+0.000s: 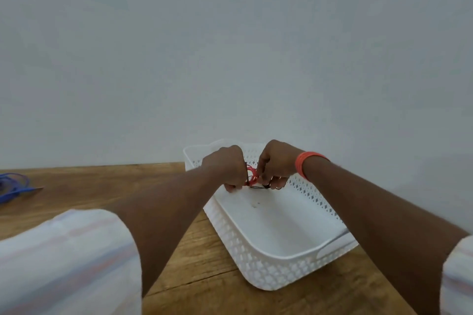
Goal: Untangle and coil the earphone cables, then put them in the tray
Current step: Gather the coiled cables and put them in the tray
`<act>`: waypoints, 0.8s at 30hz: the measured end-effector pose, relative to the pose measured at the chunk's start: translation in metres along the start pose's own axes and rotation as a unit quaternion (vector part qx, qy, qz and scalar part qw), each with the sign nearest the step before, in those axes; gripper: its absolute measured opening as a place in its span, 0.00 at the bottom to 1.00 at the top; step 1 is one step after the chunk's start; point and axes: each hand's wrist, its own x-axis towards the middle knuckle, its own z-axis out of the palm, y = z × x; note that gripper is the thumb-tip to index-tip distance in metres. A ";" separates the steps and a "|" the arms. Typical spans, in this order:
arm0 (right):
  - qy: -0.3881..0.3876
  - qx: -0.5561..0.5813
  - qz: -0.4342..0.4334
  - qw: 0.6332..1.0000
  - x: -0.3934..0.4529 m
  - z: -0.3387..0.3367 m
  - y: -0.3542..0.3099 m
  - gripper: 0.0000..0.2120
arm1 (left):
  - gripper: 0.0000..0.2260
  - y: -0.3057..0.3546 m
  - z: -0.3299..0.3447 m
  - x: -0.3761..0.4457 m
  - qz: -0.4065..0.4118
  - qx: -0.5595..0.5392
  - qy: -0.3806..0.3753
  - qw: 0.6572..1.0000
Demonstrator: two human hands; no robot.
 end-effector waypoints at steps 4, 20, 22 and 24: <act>0.041 -0.030 -0.016 0.999 -0.020 -0.013 -0.016 0.10 | 0.10 -0.006 -0.022 -0.018 0.031 0.092 0.052 0.994; 0.134 -0.046 -0.268 0.953 -0.102 0.085 -0.207 0.06 | 0.06 -0.208 -0.088 -0.240 -0.068 0.052 0.324 0.942; 0.111 -0.036 -0.280 0.953 -0.102 0.109 -0.232 0.06 | 0.04 -0.240 -0.093 -0.258 -0.092 0.041 0.363 0.926; 0.096 -0.016 -0.294 0.951 -0.096 0.134 -0.260 0.05 | 0.03 -0.274 -0.099 -0.275 -0.122 0.039 0.401 0.907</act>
